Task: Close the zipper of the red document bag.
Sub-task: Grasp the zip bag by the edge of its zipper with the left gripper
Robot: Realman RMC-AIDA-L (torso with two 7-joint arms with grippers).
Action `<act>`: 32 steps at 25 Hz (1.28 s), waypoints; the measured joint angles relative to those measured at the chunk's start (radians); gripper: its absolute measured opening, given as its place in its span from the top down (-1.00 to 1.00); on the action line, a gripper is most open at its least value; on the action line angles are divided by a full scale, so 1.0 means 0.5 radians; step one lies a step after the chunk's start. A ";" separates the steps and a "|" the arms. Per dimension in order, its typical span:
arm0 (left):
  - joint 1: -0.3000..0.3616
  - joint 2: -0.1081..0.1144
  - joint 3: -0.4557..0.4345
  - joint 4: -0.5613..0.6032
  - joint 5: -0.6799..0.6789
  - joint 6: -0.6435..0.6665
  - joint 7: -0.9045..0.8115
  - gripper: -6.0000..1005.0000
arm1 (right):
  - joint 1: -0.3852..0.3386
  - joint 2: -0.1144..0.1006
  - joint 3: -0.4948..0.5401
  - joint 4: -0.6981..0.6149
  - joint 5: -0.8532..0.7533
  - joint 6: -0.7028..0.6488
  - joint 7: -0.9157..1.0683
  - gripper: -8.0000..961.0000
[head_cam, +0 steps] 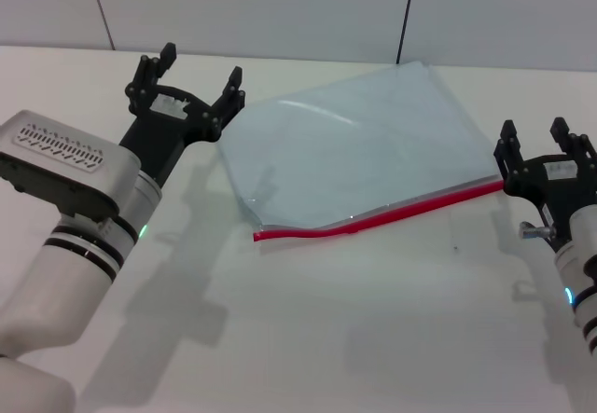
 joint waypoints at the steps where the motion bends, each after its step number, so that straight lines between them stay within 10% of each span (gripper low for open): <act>1: -0.001 0.000 0.000 0.000 0.004 0.011 0.001 -0.76 | 0.000 0.001 0.000 0.000 0.000 0.000 0.000 -0.29; 15: 0.019 0.032 0.011 0.230 0.008 0.200 0.321 -0.75 | -0.020 -0.003 0.005 -0.007 0.119 0.043 0.017 -0.28; 26: 0.082 0.386 -0.089 1.060 0.003 1.165 0.538 -0.75 | -0.021 -0.008 0.010 -0.003 0.135 0.052 0.018 -0.27; 32: 0.233 0.415 -0.452 1.527 0.019 2.032 0.920 -0.75 | -0.019 -0.008 0.018 0.000 0.135 0.038 0.019 -0.27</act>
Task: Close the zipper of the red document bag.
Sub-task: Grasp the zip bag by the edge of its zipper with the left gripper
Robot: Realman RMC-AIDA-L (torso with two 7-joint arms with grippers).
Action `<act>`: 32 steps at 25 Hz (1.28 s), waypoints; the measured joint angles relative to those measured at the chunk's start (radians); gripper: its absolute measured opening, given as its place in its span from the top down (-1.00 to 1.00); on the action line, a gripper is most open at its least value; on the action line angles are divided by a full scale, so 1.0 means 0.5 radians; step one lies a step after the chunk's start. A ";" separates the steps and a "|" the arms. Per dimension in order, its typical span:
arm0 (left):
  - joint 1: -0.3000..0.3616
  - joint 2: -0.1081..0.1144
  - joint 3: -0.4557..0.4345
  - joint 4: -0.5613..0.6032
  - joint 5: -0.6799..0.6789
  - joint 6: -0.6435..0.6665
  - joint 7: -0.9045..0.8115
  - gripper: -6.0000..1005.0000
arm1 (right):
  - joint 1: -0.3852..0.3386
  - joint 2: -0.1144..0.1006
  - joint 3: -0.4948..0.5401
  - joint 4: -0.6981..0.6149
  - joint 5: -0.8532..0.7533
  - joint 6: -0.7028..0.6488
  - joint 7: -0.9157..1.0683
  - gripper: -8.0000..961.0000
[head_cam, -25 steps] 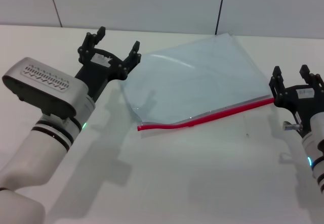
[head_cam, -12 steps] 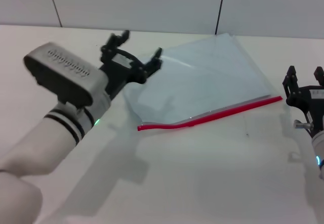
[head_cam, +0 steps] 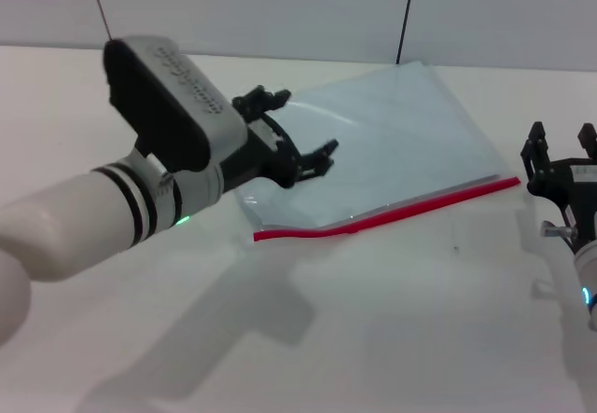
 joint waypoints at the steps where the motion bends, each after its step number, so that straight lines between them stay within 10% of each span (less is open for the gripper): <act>1: 0.025 -0.009 -0.065 0.074 0.002 0.157 0.068 -0.75 | 0.002 0.000 0.001 0.001 0.000 -0.003 0.000 -0.27; 6: 0.060 -0.113 -0.378 0.293 0.177 0.978 0.223 -0.75 | 0.004 0.000 0.001 0.003 0.000 -0.018 0.000 -0.27; 13: 0.009 -0.394 -0.688 0.431 0.841 1.797 0.197 -0.75 | 0.021 0.000 0.004 0.008 0.000 -0.067 0.000 -0.27; 32: -0.304 -0.402 -0.692 0.443 1.426 2.374 -0.104 -0.53 | 0.050 0.000 0.001 -0.002 0.019 -0.094 0.000 -0.27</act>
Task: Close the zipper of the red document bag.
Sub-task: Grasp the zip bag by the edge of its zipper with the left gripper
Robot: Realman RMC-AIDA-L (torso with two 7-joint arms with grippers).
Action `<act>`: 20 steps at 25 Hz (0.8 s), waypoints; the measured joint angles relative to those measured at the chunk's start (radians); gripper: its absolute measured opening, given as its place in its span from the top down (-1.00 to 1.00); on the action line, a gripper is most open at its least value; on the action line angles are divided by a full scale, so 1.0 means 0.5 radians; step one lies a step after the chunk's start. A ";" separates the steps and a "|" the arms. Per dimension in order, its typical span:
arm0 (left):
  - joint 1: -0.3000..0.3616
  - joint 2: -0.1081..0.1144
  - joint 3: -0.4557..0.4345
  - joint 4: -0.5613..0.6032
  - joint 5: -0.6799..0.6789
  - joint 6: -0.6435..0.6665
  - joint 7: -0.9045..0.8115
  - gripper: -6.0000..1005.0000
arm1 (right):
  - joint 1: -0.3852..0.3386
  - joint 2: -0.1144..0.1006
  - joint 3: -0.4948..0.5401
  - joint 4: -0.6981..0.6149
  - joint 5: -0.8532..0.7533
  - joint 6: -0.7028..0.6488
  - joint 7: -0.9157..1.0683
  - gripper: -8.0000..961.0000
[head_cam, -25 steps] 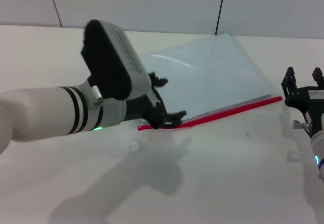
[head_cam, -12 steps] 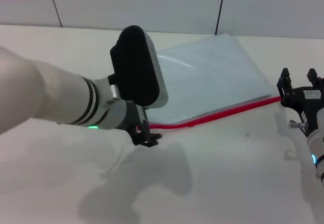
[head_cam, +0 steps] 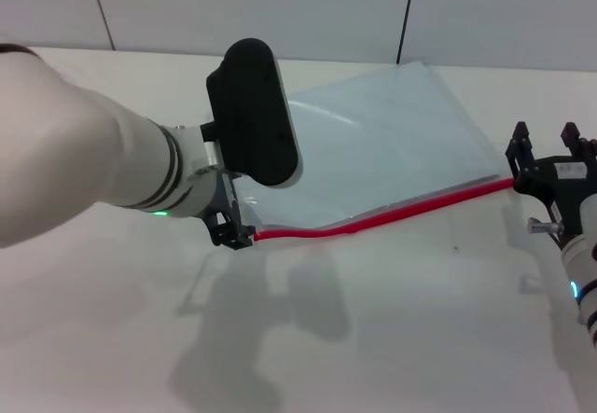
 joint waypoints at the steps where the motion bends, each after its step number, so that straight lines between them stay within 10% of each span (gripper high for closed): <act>1: -0.009 0.000 0.012 -0.006 0.003 0.001 -0.001 -0.54 | 0.000 0.000 0.001 0.000 0.000 0.000 0.000 -0.27; 20: -0.193 -0.004 0.170 -0.289 0.038 -0.037 -0.006 -0.55 | 0.022 0.000 0.002 -0.004 0.000 0.000 0.000 -0.27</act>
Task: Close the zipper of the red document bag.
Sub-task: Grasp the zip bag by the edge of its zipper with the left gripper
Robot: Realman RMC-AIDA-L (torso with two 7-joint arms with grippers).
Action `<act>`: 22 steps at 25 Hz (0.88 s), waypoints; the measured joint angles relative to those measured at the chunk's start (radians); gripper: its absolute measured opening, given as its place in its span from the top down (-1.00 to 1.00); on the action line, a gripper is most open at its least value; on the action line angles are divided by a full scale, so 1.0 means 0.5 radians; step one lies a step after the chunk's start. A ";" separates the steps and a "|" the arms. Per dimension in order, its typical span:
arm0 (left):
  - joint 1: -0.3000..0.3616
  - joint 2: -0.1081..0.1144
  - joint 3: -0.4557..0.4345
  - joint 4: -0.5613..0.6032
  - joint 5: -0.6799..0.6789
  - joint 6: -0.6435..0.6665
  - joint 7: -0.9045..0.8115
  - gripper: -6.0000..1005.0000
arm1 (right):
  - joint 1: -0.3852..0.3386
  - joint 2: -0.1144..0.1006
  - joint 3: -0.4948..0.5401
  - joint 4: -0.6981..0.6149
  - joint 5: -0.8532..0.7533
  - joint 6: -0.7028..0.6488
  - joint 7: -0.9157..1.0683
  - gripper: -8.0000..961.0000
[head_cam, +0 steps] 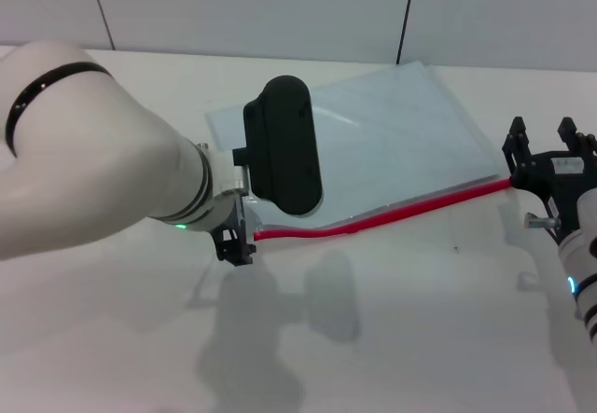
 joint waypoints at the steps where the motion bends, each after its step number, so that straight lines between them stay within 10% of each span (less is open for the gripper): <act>1: -0.005 0.000 0.000 -0.012 0.000 -0.013 0.000 -0.55 | 0.001 0.000 0.000 0.000 0.000 0.000 0.000 -0.27; 22: 0.004 -0.003 0.021 -0.162 0.001 -0.431 -0.003 -0.53 | 0.024 0.000 0.000 0.010 0.000 -0.046 0.000 -0.26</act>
